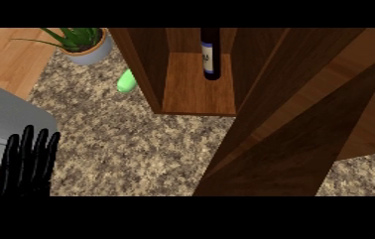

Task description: Pick up the wine, place it into the cabinet and close the cabinet

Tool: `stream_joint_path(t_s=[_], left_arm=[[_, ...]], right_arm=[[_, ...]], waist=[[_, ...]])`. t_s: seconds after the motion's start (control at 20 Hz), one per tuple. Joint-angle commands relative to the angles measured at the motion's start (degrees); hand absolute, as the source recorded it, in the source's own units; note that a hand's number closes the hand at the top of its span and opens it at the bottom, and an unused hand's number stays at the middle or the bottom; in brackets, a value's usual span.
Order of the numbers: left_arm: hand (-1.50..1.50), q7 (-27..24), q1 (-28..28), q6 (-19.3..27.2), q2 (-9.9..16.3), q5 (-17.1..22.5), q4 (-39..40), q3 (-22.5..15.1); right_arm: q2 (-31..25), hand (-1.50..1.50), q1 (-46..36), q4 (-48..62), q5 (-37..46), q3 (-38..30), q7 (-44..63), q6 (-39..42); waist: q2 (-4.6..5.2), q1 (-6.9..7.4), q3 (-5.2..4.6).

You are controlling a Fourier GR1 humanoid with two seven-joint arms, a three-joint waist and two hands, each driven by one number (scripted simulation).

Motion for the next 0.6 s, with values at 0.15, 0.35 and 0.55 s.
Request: stream_joint_path(t_s=[0.15,0.35,0.55], left_arm=[[-1.5,-1.27,5.83,-8.45,4.68,5.74,-0.71,7.37],[-1.5,-2.0,7.92,-11.84,5.52,6.9,-2.28,8.38],[-1.5,-1.62,6.09,-14.57,6.94,9.32,0.38,12.64]], right_arm=[[4.92,1.5,-16.41,6.57,1.18,9.53,1.23,-14.97],[4.8,1.5,-26.78,11.02,-2.11,3.5,1.95,-19.46],[4.82,1.5,-35.54,19.55,-6.17,3.17,0.47,-25.69]], waist=[[0.08,1.27,-0.03],[0.38,2.47,-0.04],[0.61,2.37,-0.04]])
